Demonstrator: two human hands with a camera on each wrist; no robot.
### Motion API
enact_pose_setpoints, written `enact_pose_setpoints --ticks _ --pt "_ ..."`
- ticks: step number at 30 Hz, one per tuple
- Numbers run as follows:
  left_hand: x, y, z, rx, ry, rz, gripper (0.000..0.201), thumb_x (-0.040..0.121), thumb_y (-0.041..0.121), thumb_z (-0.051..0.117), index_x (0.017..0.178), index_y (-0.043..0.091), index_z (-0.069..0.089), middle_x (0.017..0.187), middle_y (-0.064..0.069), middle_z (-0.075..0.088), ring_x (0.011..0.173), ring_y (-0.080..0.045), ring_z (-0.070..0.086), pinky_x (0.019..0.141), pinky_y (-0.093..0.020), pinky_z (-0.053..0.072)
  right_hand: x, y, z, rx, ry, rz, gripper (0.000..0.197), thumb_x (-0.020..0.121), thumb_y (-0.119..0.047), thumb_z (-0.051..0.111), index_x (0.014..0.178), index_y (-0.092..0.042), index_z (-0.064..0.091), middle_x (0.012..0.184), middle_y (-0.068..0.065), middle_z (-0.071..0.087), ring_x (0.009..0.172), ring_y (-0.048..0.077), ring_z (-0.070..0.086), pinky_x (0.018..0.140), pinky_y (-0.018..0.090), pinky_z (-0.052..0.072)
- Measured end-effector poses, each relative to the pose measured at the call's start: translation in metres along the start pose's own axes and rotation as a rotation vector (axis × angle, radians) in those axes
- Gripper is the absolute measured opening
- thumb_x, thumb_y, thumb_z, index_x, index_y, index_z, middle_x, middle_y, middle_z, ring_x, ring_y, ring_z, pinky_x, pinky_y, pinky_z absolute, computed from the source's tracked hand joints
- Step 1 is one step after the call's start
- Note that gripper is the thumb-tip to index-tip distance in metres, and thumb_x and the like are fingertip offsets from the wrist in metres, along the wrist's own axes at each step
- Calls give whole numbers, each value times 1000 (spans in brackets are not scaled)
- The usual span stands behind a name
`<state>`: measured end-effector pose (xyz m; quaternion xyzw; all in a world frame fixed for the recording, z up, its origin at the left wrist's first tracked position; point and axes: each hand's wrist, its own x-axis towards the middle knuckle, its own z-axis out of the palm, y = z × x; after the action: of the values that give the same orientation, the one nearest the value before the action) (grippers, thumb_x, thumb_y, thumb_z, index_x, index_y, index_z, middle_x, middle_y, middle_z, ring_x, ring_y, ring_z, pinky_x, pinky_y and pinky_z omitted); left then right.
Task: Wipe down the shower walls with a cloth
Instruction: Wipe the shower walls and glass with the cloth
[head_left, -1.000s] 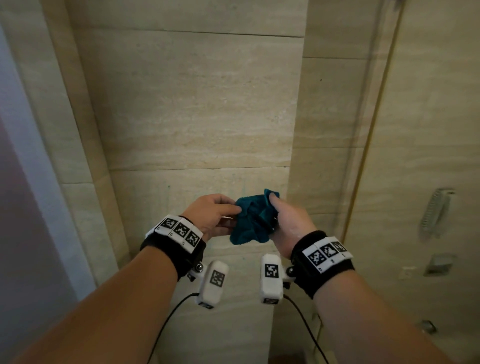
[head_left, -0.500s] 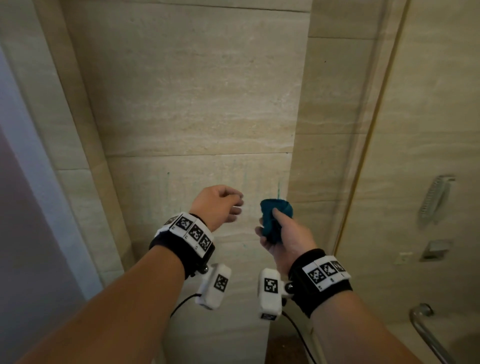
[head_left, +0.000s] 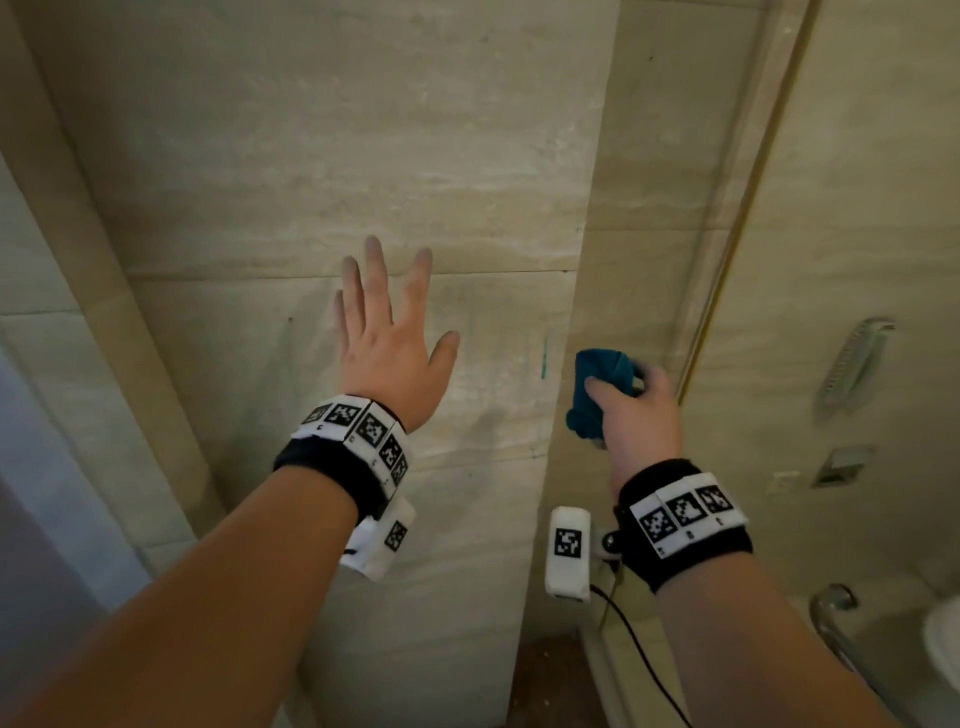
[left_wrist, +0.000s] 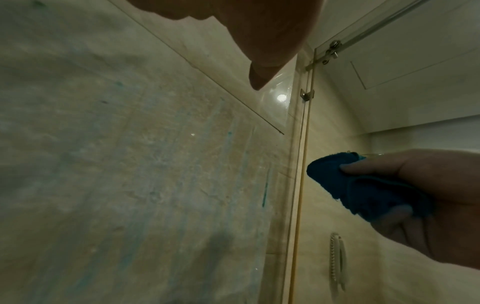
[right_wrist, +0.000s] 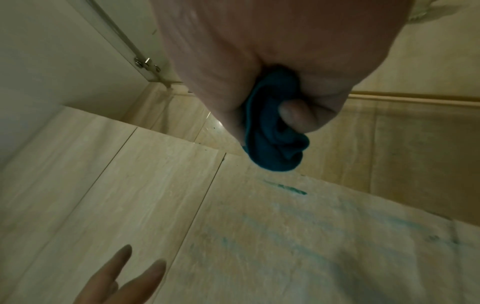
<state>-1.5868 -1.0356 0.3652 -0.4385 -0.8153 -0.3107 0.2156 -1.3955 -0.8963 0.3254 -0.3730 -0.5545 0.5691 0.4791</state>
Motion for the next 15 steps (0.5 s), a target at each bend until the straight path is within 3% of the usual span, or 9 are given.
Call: enact_pose_setpoints --ticks 2,5,10,15 --pt "11 1 9 27 44 23 85 103 47 52 165 38 -5 171 -8 -26 157 -34 -23 128 -54 -6 17 -3 1 15 -13 -36 40 92 -22 73 122 -37 51 104 -5 64 93 21 70 67 37 61" --pt "26 5 21 18 84 -1 83 104 47 50 165 38 -6 171 -6 -27 157 -33 -25 128 -54 -8 43 -11 5 52 -68 -70 39 93 -18 73 121 -35 53 105 -5 64 90 19 71 62 33 61" --pt "44 16 49 17 100 -93 77 106 56 38 163 44 -13 169 -7 -32 154 -35 -33 126 -57 -13 82 -21 13 81 -124 -165 30 86 -25 76 103 -45 62 106 -2 71 95 20 73 79 52 63" --pt "54 20 68 36 150 -157 74 106 60 30 163 43 -14 168 -12 -33 152 -39 -33 124 -62 -14 107 -23 22 62 -225 -278 29 92 -26 73 114 -42 61 113 -10 67 96 8 71 83 41 63"
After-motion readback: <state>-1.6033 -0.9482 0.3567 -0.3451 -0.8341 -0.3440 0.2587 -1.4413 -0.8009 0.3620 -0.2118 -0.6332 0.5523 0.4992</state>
